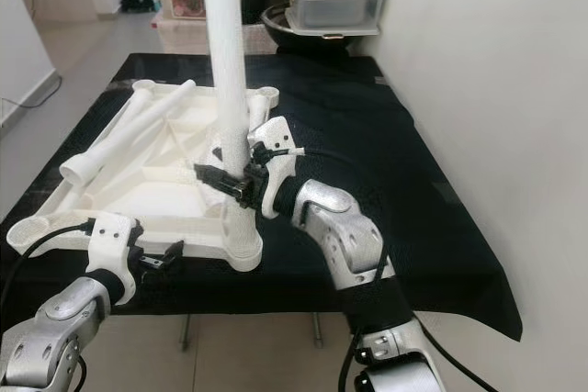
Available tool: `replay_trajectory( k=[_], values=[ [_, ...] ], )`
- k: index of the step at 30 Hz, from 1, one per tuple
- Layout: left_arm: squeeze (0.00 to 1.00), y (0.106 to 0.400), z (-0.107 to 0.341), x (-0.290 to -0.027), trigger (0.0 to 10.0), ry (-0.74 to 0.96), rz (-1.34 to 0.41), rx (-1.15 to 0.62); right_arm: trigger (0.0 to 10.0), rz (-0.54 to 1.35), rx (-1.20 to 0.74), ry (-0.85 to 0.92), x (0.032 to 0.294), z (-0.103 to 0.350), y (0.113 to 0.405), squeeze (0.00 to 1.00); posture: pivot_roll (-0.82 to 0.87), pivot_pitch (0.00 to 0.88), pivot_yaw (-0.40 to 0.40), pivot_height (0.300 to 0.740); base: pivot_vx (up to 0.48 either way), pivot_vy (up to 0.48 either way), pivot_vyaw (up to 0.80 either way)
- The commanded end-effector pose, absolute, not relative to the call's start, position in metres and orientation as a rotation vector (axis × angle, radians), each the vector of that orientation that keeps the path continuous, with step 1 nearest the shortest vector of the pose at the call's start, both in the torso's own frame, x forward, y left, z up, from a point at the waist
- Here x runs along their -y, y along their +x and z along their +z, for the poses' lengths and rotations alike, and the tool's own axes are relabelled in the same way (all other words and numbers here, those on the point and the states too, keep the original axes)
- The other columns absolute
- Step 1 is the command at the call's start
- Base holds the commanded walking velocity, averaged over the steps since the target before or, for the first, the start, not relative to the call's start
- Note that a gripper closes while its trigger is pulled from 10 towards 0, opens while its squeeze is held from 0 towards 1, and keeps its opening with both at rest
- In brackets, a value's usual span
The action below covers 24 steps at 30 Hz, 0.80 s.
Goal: Building children table
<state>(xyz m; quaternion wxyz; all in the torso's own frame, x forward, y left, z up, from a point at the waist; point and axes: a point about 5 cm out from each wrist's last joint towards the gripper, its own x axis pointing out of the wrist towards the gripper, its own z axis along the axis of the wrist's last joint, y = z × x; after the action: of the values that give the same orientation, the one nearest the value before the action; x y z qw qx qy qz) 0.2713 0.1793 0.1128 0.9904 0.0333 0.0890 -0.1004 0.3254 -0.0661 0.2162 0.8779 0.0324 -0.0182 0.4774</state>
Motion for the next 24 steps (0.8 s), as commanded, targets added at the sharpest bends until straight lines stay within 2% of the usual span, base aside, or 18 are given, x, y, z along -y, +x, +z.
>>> replay_trajectory(
  k=[1,2,3,4,5,7,8,9,12,13,15,16,18,19,20,24],
  values=[
    [0.0,0.269,0.112,-0.18,10.0,0.07,-0.195,-0.183,0.0,0.918,-0.03,0.111,0.064,0.202,0.332,0.0,0.11,0.0,-0.043,0.74,0.0,0.0,0.0],
    [0.0,0.269,0.112,-0.18,10.0,0.07,-0.195,-0.183,0.0,0.918,-0.03,0.111,0.064,0.202,0.332,0.0,0.11,0.0,-0.043,0.74,0.0,0.0,0.0],
    [0.0,0.268,0.112,-0.182,10.0,0.072,-0.194,-0.186,0.0,0.838,-0.041,0.112,0.067,0.199,0.339,0.0,0.11,0.0,-0.043,0.74,0.0,0.0,0.0],
    [0.0,0.267,0.11,-0.183,10.0,0.073,-0.192,-0.19,0.0,0.663,-0.086,0.148,0.077,0.194,0.35,0.0,0.1,0.0,-0.04,0.74,0.0,0.0,0.0],
    [0.0,0.267,0.11,-0.183,10.0,0.073,-0.192,-0.19,0.0,0.663,-0.086,0.148,0.077,0.194,0.35,0.0,0.1,0.0,-0.04,0.74,0.0,0.0,0.0],
    [0.0,0.268,0.109,-0.182,10.0,0.073,-0.195,-0.193,0.0,0.216,-0.187,0.261,0.11,0.176,0.365,0.0,0.1,0.0,-0.035,0.74,0.0,0.0,0.0],
    [0.0,0.268,0.109,-0.182,10.0,0.073,-0.195,-0.193,0.0,0.216,-0.187,0.261,0.11,0.176,0.365,0.0,0.1,0.0,-0.035,0.74,0.0,0.0,0.0],
    [0.0,0.269,0.11,-0.181,10.0,0.071,-0.198,-0.192,0.0,0.076,-0.214,0.275,0.121,0.169,0.365,0.0,0.1,0.0,-0.035,0.74,0.0,0.0,0.0],
    [0.0,0.269,0.11,-0.178,10.0,0.071,-0.204,-0.191,0.0,0.019,-0.232,0.288,0.124,0.165,0.36,0.0,0.09,0.0,-0.032,0.74,0.0,0.0,0.0],
    [0.0,0.269,0.111,-0.177,10.0,0.07,-0.209,-0.19,4.9,0.016,-0.216,0.276,0.118,0.167,0.353,0.0,0.09,0.0,-0.028,0.74,0.0,0.0,0.0],
    [0.0,0.269,0.111,-0.177,10.0,0.07,-0.209,-0.19,4.9,0.016,-0.216,0.276,0.118,0.167,0.353,0.0,0.09,0.0,-0.028,0.74,0.0,0.0,0.0],
    [0.0,0.269,0.11,-0.178,10.0,0.07,-0.209,-0.192,10.0,0.041,-0.198,0.266,0.109,0.172,0.346,0.0,0.09,0.0,-0.025,0.74,0.0,0.0,0.0],
    [0.0,0.269,0.109,-0.179,10.0,0.072,-0.208,-0.197,10.0,0.141,-0.074,0.263,0.092,0.187,0.335,0.0,0.08,0.0,-0.02,0.74,0.0,0.0,0.0],
    [0.0,0.269,0.109,-0.179,10.0,0.072,-0.208,-0.197,10.0,0.141,-0.074,0.263,0.092,0.187,0.335,0.0,0.08,0.0,-0.02,0.74,0.0,0.0,0.0],
    [0.0,0.27,0.109,-0.178,10.0,0.072,-0.211,-0.196,10.0,0.207,-0.051,0.256,0.085,0.192,0.333,1.0,0.08,0.0,-0.02,0.74,0.0,0.0,0.0],
    [0.0,0.272,0.11,-0.177,10.0,0.073,-0.216,-0.191,10.0,0.303,-0.034,0.221,0.075,0.201,0.337,1.0,0.08,0.0,-0.02,0.74,0.0,0.0,0.0]
  ],
)
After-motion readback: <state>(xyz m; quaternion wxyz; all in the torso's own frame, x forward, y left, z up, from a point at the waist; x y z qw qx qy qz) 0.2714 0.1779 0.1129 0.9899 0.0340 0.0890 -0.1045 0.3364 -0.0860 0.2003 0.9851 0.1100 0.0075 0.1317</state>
